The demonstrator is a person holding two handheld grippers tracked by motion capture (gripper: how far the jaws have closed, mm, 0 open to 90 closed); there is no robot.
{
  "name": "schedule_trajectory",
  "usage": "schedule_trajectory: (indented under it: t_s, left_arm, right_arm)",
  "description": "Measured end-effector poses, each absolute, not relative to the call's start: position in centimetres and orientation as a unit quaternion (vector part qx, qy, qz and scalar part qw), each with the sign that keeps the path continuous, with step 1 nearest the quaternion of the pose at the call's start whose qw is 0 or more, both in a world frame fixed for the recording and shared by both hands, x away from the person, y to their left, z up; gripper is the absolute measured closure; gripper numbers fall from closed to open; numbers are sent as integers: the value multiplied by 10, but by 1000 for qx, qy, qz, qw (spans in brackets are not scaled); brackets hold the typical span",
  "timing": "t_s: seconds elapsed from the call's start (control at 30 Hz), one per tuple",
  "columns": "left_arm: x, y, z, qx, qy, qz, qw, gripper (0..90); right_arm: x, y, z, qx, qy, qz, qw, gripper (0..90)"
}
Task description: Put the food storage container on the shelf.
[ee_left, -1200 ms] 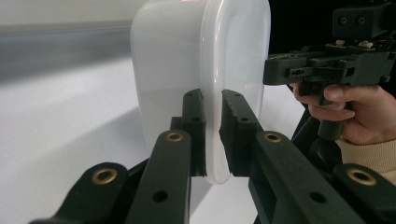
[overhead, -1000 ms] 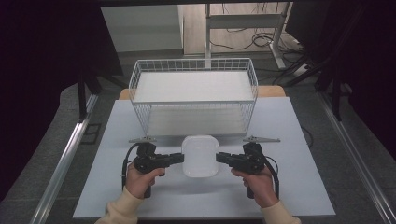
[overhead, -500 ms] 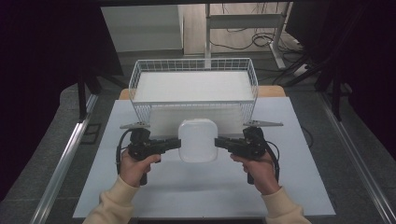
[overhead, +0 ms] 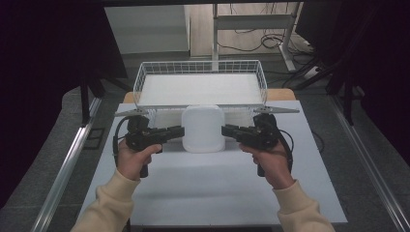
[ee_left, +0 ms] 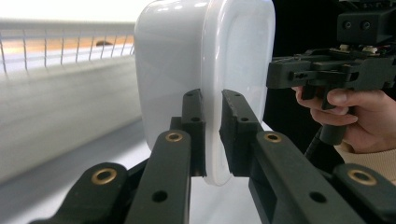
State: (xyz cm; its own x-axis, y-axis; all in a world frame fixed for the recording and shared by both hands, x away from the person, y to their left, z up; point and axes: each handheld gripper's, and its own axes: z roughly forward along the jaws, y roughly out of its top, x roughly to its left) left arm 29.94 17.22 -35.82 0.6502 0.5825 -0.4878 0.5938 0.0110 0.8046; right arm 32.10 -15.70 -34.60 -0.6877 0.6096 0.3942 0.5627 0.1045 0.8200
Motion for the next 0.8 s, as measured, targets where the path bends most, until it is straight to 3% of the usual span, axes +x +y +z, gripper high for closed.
schedule_trajectory:
  t_s: [0.4, 0.8]
  left_arm:
    - [328, 178, -309, 702, 405, 16, 586, 805]
    - [375, 185, -270, 697, 404, 5, 593, 799]
  right_arm:
    - [341, -150, -294, 382, 741, 550, 50, 796]
    - [379, -145, -245, 381, 741, 551, 47, 804]
